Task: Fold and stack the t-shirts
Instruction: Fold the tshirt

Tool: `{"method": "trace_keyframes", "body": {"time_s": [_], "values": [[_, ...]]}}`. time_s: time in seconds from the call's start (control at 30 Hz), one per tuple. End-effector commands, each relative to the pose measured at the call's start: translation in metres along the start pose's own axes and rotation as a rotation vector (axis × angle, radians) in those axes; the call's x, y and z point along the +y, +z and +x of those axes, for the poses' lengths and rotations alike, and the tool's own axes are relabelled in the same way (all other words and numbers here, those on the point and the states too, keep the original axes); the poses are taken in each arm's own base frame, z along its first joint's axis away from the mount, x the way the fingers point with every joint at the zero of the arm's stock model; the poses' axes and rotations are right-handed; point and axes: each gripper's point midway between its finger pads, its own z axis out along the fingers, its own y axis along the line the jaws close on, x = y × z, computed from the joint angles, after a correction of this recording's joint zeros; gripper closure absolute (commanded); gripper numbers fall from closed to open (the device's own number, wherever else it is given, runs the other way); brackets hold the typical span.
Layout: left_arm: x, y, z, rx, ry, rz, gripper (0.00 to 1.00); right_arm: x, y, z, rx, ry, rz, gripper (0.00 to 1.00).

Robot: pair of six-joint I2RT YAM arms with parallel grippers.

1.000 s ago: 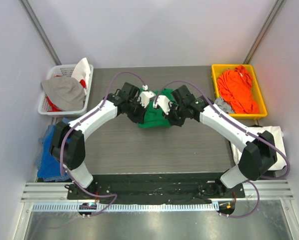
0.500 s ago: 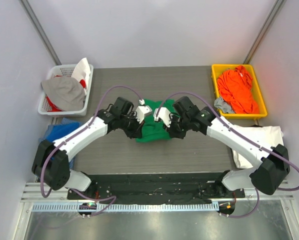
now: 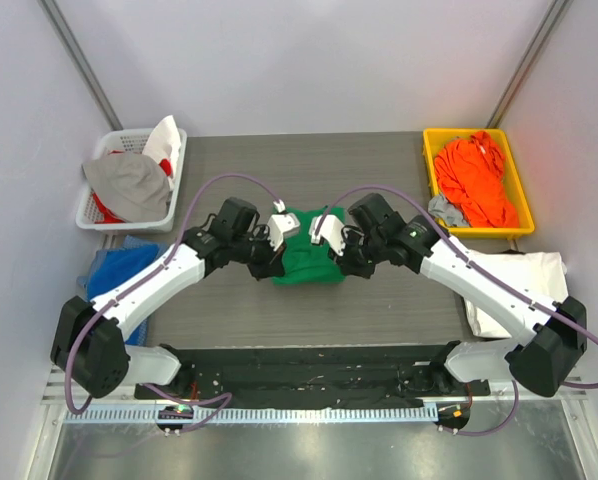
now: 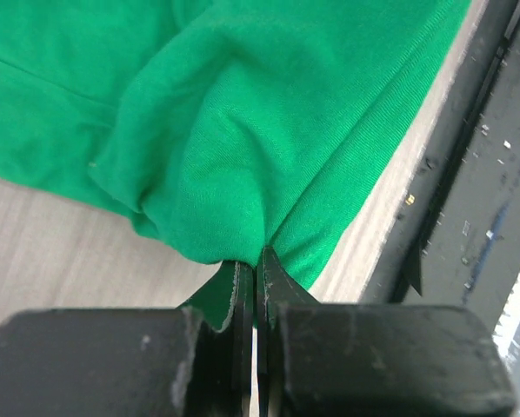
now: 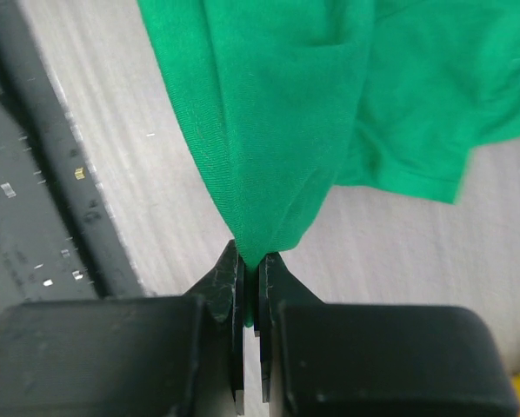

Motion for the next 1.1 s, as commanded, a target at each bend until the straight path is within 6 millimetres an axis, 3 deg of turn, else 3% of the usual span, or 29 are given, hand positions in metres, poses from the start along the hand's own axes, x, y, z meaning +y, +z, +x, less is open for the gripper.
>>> {"method": "trace_keyframes", "body": {"time_s": [0.0, 0.2, 0.4, 0.7, 0.87, 0.93, 1.07], "values": [[0.034, -0.004, -0.023, -0.026, 0.054, -0.138, 1.00, -0.038, -0.028, -0.019, -0.026, -0.041, 0.197, 0.99], [0.072, -0.001, -0.049, -0.093, 0.091, -0.295, 1.00, -0.075, -0.029, -0.024, -0.007, -0.073, 0.359, 0.99], [0.106, 0.002, -0.061, -0.148, 0.086, -0.418, 1.00, -0.106, -0.022, -0.030, -0.018, -0.088, 0.440, 0.99], [0.137, 0.006, -0.072, -0.186, 0.065, -0.519, 1.00, -0.161, -0.025, -0.047, -0.047, -0.078, 0.507, 0.99], [0.154, 0.021, -0.072, -0.153, 0.072, -0.524, 1.00, -0.185, -0.003, -0.038, -0.007, -0.054, 0.484, 0.99], [0.162, 0.028, -0.071, -0.140, 0.061, -0.519, 1.00, -0.184, 0.007, -0.039, -0.022, -0.054, 0.442, 0.99], [0.171, 0.040, -0.072, -0.136, 0.051, -0.506, 1.00, -0.189, 0.035, -0.020, 0.014, -0.037, 0.405, 0.99]]}}
